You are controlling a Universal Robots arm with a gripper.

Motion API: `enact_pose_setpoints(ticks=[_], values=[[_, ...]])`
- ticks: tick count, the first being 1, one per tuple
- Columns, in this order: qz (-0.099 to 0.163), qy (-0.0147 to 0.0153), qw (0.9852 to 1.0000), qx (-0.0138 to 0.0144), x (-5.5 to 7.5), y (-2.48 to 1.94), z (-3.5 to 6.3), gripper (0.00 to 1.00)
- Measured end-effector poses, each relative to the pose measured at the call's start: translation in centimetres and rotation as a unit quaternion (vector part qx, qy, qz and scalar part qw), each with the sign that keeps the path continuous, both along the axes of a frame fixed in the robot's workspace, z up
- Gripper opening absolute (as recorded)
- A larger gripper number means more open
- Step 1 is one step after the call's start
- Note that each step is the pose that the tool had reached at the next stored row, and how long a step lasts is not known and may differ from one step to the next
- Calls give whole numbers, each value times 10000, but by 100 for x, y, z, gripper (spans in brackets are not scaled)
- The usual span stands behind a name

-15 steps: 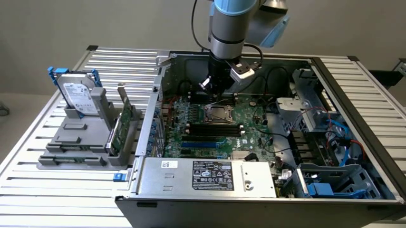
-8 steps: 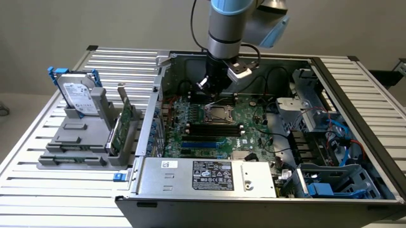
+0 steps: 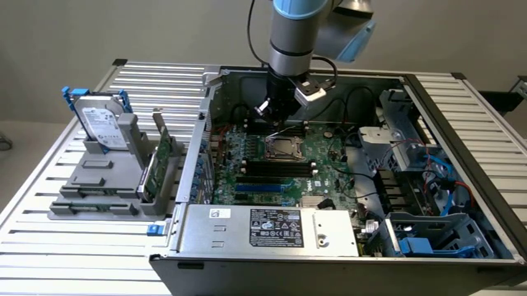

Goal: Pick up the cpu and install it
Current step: 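Install the first cpu locking lever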

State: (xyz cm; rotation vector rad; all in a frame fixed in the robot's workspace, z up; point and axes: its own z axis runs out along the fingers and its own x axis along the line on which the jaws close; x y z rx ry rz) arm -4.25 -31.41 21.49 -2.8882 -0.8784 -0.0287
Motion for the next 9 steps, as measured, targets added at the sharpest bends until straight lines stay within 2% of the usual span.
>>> enact_pose_setpoints(ticks=[9], values=[[8,0,10000,-23,0,1,-26,11]])
